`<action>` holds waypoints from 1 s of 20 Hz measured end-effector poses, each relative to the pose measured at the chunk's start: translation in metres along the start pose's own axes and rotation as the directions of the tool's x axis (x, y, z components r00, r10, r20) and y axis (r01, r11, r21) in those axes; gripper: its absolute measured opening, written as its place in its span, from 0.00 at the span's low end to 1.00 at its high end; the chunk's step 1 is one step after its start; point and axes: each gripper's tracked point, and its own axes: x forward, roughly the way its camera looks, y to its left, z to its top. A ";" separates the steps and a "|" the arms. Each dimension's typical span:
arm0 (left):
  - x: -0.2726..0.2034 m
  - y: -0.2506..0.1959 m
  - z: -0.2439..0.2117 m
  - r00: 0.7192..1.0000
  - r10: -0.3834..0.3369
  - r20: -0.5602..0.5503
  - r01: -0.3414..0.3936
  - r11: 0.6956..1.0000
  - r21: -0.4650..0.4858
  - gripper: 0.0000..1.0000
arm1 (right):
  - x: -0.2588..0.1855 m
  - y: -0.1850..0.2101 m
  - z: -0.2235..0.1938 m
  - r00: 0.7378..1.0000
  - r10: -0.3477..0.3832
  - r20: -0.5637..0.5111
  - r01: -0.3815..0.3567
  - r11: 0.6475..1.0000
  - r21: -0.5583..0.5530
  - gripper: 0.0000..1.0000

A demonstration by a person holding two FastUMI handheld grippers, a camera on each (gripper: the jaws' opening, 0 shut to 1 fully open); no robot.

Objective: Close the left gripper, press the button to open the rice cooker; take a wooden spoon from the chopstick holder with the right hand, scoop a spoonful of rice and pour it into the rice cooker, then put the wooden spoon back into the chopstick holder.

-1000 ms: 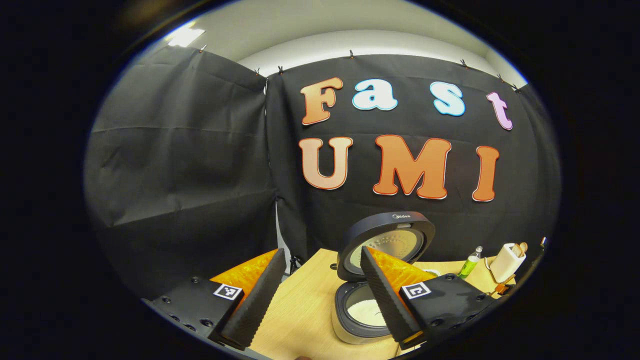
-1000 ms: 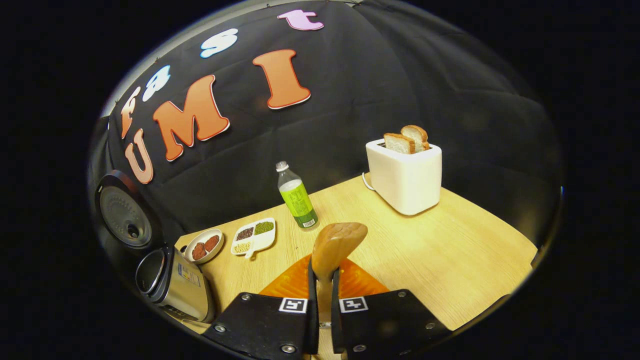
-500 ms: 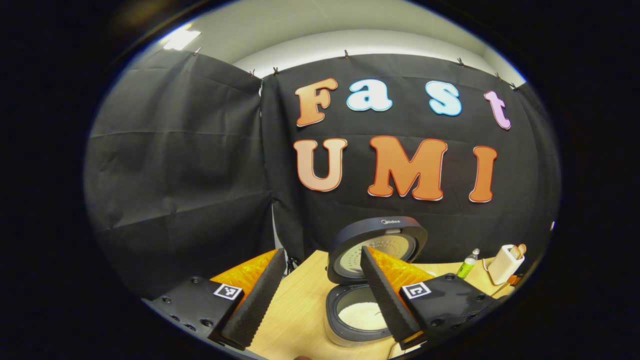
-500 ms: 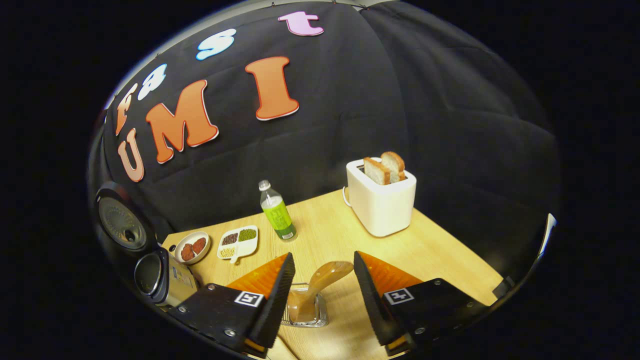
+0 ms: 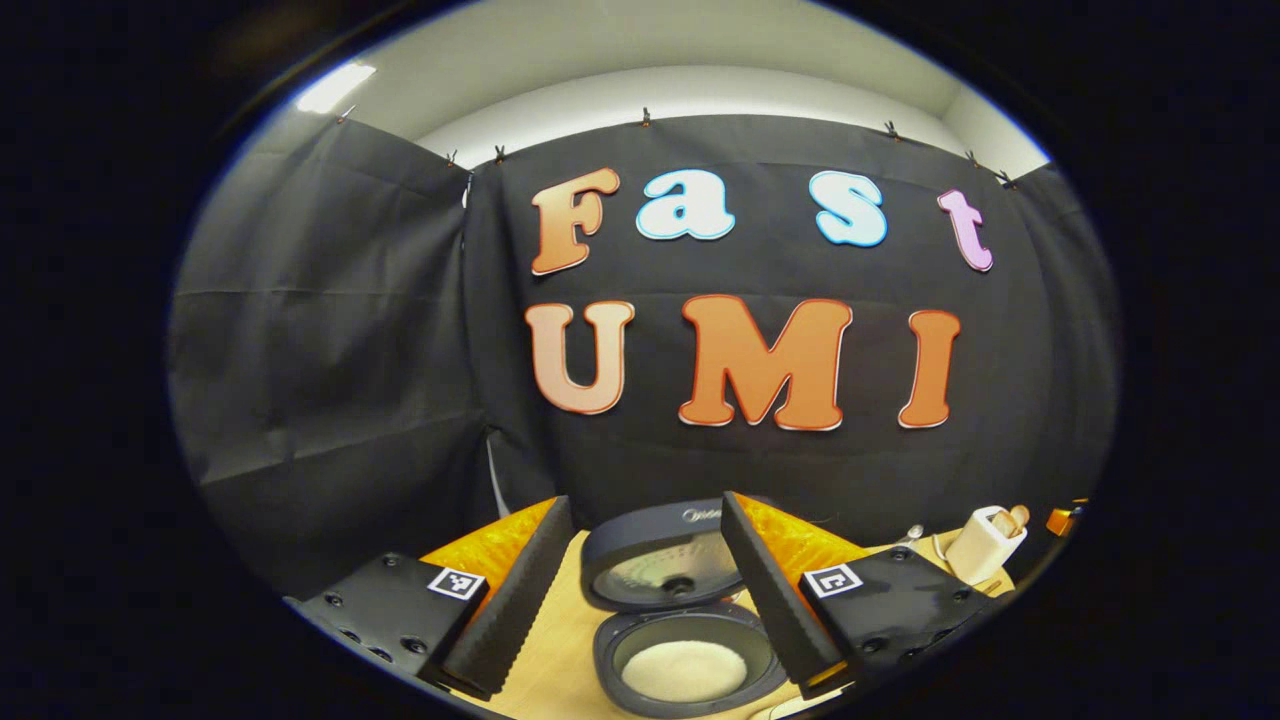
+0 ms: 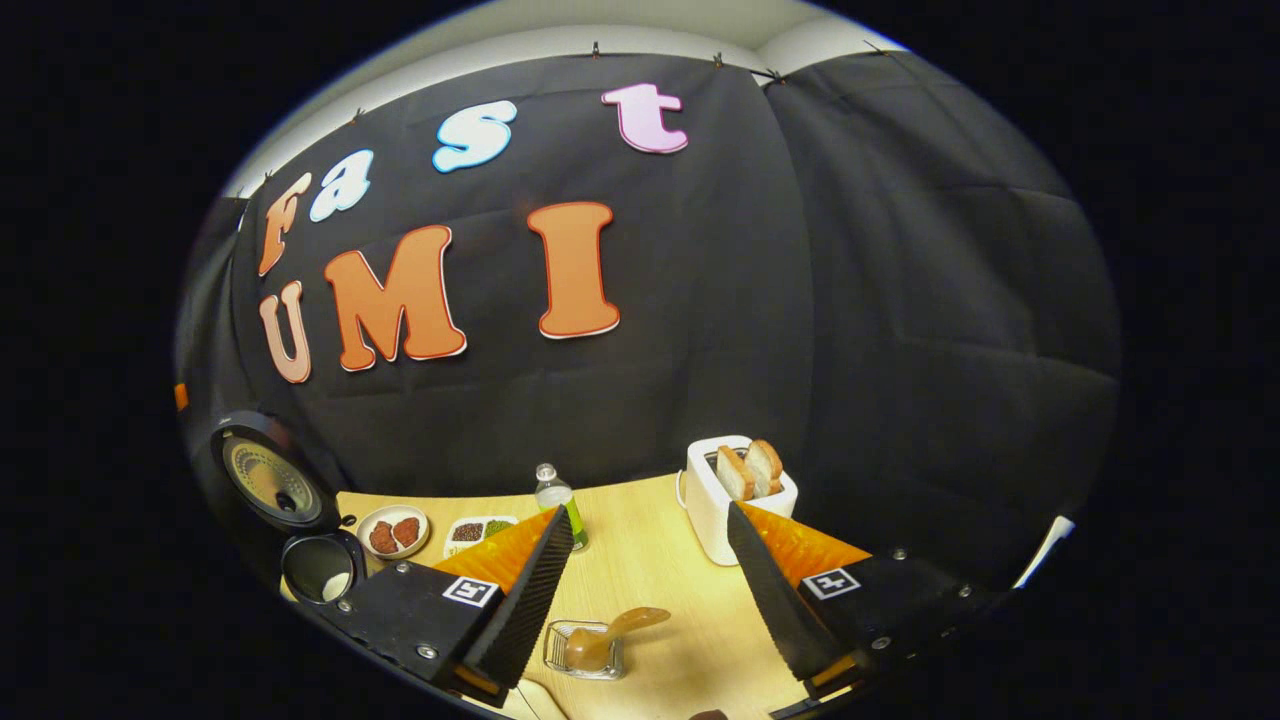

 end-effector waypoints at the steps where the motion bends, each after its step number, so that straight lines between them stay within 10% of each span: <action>1: 0.008 -0.005 0.007 1.000 -0.010 0.007 0.010 1.000 -0.003 0.97 | -0.005 -0.003 0.004 1.000 -0.004 0.009 0.004 1.000 -0.002 0.95; 8: 0.091 -0.026 0.023 1.000 -0.001 -0.019 0.001 1.000 0.024 1.00 | -0.031 -0.024 0.014 0.999 -0.033 0.037 0.034 0.999 -0.014 0.95; 20: 0.160 -0.021 -0.077 0.968 0.025 -0.251 -0.021 1.000 0.017 0.98 | -0.049 -0.035 0.015 0.998 -0.055 0.040 0.056 0.998 -0.011 0.95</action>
